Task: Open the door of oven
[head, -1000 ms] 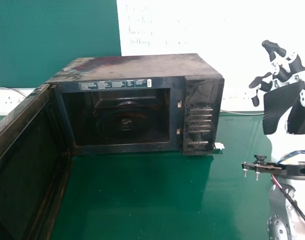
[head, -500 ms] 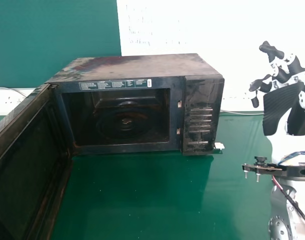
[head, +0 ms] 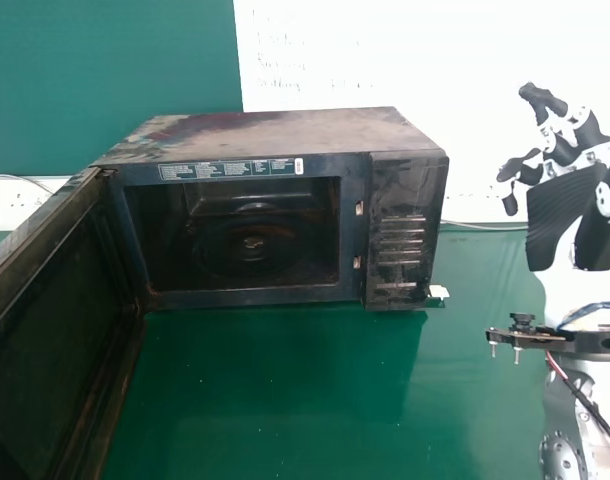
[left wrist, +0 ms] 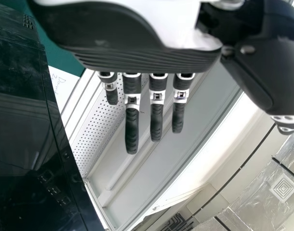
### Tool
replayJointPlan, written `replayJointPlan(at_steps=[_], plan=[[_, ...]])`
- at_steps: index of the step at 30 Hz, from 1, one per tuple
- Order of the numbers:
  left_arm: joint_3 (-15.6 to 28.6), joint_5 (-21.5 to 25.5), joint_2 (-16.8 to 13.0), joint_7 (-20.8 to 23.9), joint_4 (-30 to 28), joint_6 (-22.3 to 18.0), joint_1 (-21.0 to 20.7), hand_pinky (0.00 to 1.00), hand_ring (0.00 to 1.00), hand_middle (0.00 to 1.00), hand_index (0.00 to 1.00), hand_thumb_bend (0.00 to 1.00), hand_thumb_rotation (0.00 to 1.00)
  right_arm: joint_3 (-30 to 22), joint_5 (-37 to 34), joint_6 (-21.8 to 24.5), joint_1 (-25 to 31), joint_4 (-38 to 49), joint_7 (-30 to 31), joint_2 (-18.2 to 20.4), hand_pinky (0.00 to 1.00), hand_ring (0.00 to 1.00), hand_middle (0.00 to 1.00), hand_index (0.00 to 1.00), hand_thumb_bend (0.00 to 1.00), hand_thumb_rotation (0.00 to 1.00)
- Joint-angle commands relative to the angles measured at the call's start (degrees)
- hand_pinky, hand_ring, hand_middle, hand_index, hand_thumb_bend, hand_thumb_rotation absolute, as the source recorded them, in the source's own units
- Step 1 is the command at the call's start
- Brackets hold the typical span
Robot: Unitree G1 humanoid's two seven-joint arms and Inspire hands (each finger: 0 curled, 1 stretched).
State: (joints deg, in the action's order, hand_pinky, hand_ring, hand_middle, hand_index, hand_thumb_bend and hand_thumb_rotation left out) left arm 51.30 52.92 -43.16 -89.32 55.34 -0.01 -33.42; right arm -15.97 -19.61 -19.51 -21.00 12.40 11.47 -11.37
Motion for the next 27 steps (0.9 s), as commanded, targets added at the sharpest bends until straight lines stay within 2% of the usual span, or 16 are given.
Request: replayJointPlan(at_steps=[1, 4, 7, 14, 22, 27], plan=[[-0.65, 0.18, 0.90, -0.92, 0.22, 0.36, -1.49, 0.00, 0.00, 0.28, 0.69, 0.99, 0.68, -0.32, -0.35, -0.64, -0.44, -0.49, 0.22, -0.46, 0.49, 0.59, 0.78, 0.83, 1.00, 1.00], [-1.24, -0.54, 1.20, -1.44, 0.71, -0.94, -2.68, 0.00, 0.01, 0.29, 0.72, 0.99, 0.68, -0.30, -0.24, -0.67, -0.55, -0.59, 0.12, -0.30, 0.49, 0.59, 0.78, 0.83, 1.00, 1.00], [-1.28, -0.79, 1.35, -0.95, 1.34, -1.40, -3.17, 0.00, 0.00, 0.28, 0.71, 0.99, 0.69, -0.33, -0.17, -0.97, -0.49, -0.75, 0.28, -0.36, 0.49, 0.59, 0.78, 0.83, 1.00, 1.00], [-1.49, -0.55, 1.48, -2.11, 0.98, -1.12, -3.34, 0.00, 0.00, 0.28, 0.72, 1.00, 0.67, -0.42, -0.71, -0.70, -0.26, -0.29, 0.34, -0.43, 0.49, 0.59, 0.78, 0.83, 1.00, 1.00], [-2.13, -1.11, 1.48, -2.12, 1.22, -1.22, -3.31, 0.00, 0.01, 0.30, 0.72, 1.00, 0.70, -0.40, -0.71, -0.85, -0.32, -0.27, 0.44, -0.53, 0.48, 0.58, 0.78, 0.83, 1.00, 1.00], [-2.06, -0.86, 1.75, -1.48, 0.57, -1.40, -3.14, 0.00, 0.00, 0.30, 0.70, 0.99, 0.67, -0.21, -0.47, -0.91, -0.29, -0.30, 0.44, -0.39, 0.49, 0.60, 0.78, 0.83, 1.00, 1.00]])
